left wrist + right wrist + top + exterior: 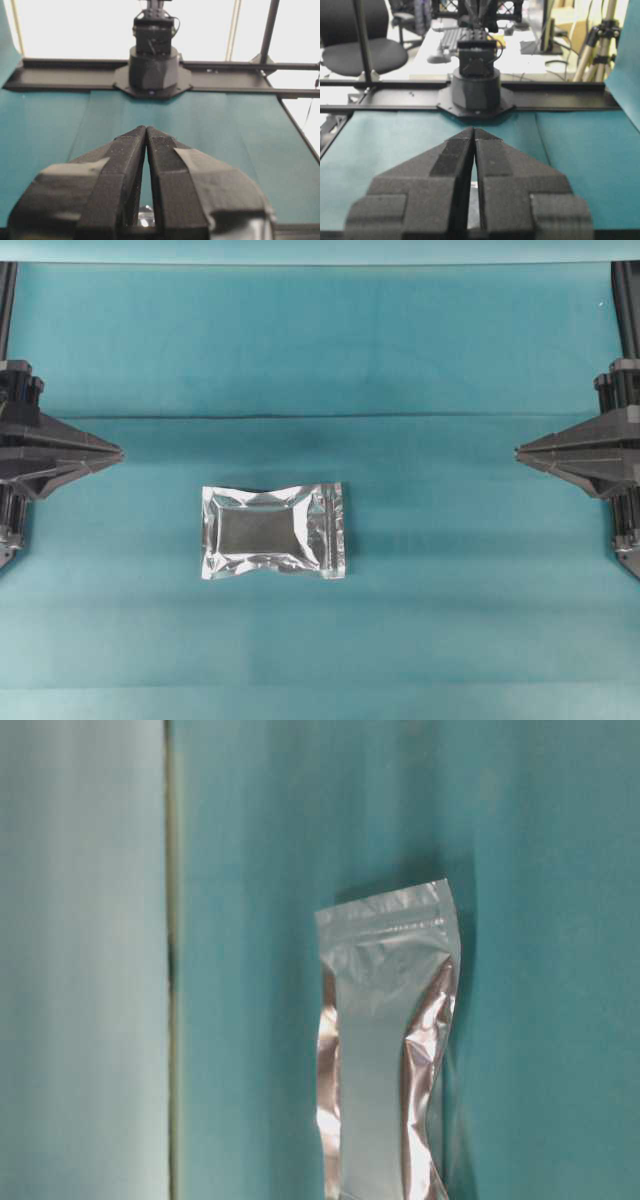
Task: Hand over the silver zip bag and make it stand upright.
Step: 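Move the right gripper left and grasp the silver zip bag's right edge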
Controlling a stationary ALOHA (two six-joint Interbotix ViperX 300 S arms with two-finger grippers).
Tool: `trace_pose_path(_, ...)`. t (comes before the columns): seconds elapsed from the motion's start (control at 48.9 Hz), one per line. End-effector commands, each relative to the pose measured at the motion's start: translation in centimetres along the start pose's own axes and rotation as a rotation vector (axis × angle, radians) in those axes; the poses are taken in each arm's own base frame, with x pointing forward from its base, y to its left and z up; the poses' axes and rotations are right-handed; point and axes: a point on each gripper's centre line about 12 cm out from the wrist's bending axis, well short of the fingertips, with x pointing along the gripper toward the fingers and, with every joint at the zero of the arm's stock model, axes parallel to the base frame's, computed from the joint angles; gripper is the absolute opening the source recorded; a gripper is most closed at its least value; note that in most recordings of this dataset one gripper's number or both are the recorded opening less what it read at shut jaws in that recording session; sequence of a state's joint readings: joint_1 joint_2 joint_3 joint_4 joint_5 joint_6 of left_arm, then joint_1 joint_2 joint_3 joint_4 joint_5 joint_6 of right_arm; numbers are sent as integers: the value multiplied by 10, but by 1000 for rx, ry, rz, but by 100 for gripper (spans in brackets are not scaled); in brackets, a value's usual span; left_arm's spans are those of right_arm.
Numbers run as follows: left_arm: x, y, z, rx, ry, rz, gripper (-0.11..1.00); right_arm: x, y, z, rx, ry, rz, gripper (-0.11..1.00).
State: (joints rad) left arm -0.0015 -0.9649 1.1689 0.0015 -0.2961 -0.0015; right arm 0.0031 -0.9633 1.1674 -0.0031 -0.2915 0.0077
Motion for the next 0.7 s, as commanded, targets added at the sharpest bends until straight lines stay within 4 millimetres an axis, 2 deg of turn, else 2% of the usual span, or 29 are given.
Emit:
trace_pose_path(0.0, 14, -7, 2, -3, 32, -33, 14, 4, 5, 10, 33, -24, 21, 9)
trace_pose_path(0.082, 25, -10, 2, -9, 66, -46, 6, 13, 9, 15, 155, 0, 29, 4)
trace_pose_path(0.143, 31, -12, 1, -3, 89, -53, 0, 20, 8, 12, 264, 36, 13, 0)
trace_pose_path(0.491, 37, -12, 5, 6, 130, -51, -1, 55, 1, -37, 804, 236, -150, 0)
trace_pose_path(0.676, 37, -11, 6, 7, 158, -51, -1, 69, 1, -70, 950, 339, -240, 0)
